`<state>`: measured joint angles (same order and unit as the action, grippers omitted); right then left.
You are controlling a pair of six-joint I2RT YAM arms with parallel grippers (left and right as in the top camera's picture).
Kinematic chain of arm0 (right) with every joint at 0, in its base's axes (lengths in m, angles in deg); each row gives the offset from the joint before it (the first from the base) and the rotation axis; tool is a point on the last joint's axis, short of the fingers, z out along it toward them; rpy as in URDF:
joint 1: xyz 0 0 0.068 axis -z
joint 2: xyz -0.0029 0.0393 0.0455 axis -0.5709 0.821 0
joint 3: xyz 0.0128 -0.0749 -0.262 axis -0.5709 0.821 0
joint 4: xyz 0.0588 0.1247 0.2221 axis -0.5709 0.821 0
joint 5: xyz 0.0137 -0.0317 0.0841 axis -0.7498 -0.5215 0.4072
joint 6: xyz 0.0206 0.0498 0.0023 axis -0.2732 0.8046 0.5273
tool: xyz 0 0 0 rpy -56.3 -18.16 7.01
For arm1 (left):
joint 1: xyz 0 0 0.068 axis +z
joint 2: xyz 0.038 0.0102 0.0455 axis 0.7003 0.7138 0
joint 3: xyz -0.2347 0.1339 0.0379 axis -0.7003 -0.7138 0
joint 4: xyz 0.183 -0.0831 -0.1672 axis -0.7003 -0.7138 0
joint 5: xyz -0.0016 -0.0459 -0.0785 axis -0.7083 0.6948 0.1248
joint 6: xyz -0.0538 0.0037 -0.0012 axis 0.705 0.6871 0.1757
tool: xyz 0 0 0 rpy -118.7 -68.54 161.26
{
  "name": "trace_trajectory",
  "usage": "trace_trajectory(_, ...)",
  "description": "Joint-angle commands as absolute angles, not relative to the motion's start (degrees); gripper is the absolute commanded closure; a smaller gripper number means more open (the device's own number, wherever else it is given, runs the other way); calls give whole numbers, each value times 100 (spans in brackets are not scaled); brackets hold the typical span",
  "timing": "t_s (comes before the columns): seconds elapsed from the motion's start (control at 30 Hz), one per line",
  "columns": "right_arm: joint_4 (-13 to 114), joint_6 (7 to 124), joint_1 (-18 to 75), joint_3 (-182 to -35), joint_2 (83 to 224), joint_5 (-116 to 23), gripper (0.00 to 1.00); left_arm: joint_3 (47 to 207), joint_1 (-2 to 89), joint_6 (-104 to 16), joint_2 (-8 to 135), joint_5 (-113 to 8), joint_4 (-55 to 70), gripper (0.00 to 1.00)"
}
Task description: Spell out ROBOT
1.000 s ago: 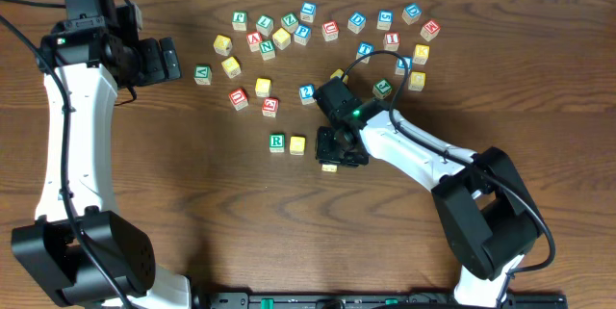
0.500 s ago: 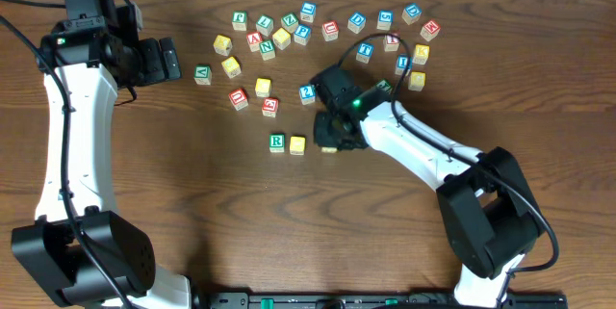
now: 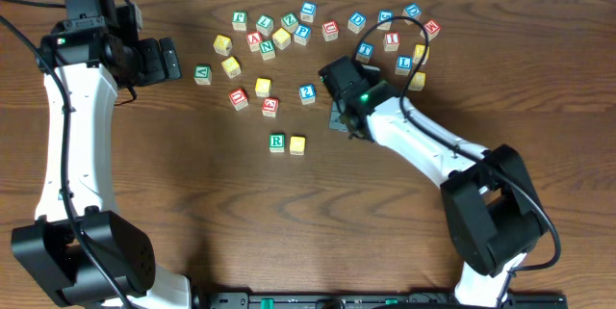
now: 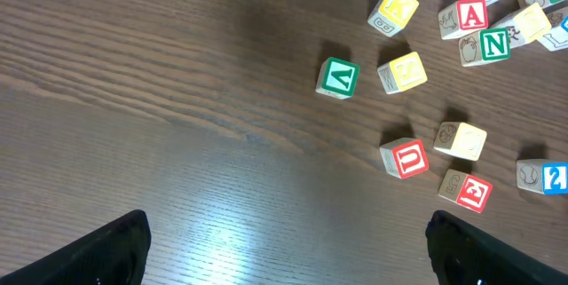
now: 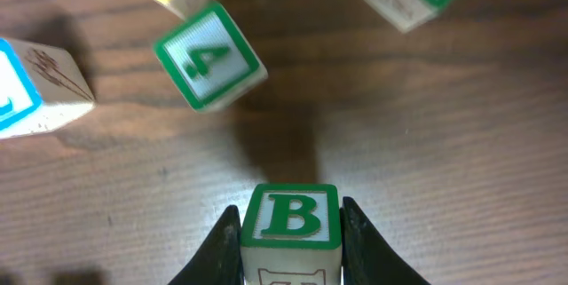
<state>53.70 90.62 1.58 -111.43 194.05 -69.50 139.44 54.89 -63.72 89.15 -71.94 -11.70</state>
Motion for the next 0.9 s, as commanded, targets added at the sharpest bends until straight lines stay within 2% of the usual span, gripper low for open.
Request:
trace_trajectory(0.0,5199,8653,-108,-10997,19469,-7940,90,14066,5504,-6390,8830,-7142,-1183,3)
trace_trajectory(0.43,3619,8419,-331,-9707,19469,-8611,89,14064,5504,-6390,8830,-7142,-1183,2)
trace_trajectory(0.5,3503,8316,-384,-9598,19469,-8616,85,14064,5504,-6390,8830,-7142,-1183,2)
trace_trajectory(0.57,3512,8255,-412,-9570,19469,-8609,77,14066,5504,-6390,8830,-7142,-1183,2)
trace_trajectory(0.6,3519,8240,-430,-9570,19467,-8605,65,14064,5504,-6390,8830,-7142,-1183,2)
trace_trajectory(0.7,3512,8008,-441,-9626,19386,-8294,50,14066,5504,-6390,8830,-7142,-1183,3)
trace_trajectory(0.87,3910,7652,-205,-9998,18909,-7547,45,14066,5504,-6390,8830,-7142,-1183,2)
